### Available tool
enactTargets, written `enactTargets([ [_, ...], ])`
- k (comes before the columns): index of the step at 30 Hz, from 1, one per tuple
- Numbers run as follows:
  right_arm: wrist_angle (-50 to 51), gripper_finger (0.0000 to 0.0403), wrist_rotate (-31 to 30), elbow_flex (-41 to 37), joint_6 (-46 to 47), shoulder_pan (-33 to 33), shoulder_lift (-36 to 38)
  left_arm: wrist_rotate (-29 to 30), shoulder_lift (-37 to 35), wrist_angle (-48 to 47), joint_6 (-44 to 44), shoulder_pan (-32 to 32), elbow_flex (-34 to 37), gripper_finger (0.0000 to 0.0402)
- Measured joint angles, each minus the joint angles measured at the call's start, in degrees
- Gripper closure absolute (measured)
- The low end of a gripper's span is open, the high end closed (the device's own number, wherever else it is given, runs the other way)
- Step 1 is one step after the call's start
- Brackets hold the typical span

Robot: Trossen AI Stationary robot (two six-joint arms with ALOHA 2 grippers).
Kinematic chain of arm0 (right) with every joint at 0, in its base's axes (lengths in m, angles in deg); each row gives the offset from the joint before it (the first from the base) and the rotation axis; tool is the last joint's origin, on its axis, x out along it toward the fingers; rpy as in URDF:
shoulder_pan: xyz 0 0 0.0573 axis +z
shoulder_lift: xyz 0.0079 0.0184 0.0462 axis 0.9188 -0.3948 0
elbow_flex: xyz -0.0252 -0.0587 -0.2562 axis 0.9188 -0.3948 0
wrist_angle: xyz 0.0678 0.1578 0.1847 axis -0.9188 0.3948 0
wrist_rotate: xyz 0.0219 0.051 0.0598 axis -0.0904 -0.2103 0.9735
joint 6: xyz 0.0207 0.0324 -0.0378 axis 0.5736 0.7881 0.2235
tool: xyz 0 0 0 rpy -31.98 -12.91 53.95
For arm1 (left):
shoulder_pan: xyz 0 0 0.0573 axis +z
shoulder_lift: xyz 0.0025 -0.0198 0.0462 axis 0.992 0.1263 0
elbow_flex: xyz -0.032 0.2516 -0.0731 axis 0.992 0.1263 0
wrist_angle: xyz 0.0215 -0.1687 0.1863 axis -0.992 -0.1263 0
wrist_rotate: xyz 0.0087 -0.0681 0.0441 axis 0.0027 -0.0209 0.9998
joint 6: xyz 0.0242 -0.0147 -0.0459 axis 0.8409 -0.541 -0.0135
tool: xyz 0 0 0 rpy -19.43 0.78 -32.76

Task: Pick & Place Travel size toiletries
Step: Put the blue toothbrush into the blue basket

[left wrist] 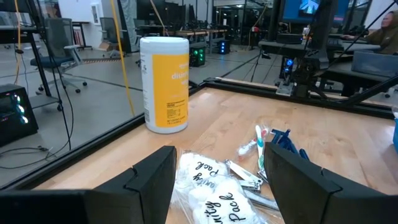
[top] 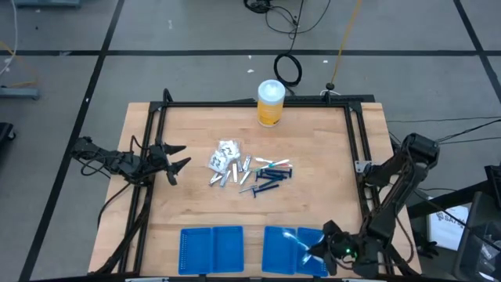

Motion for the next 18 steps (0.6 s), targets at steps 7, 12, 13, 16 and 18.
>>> enactTargets([
  [7, -0.18, 0.0395, 3.37, 0.00, 5.85, 0.92, -1.32, 0.00, 0.00, 0.00, 0.00, 0.00, 0.00, 0.0162],
  [12, 0.95, 0.0395, 4.67, 0.00, 7.31, 2.58, -1.32, 0.00, 0.00, 0.00, -0.02, 0.00, 0.00, 0.0162],
  [13, 1.41, 0.0395, 4.16, 0.00, 7.25, 2.78, -1.32, 0.00, 0.00, 0.00, -0.01, 0.00, 0.00, 0.0163],
  [16, 1.84, 0.0392, 3.39, 0.00, 5.32, 3.01, -1.32, 0.00, 0.00, 0.00, -0.01, 0.00, 0.00, 0.0163],
  [18, 2.11, 0.0384, 3.24, 0.00, 3.69, 2.66, -1.32, 0.00, 0.00, -0.02, 0.00, 0.00, 0.00, 0.0162],
])
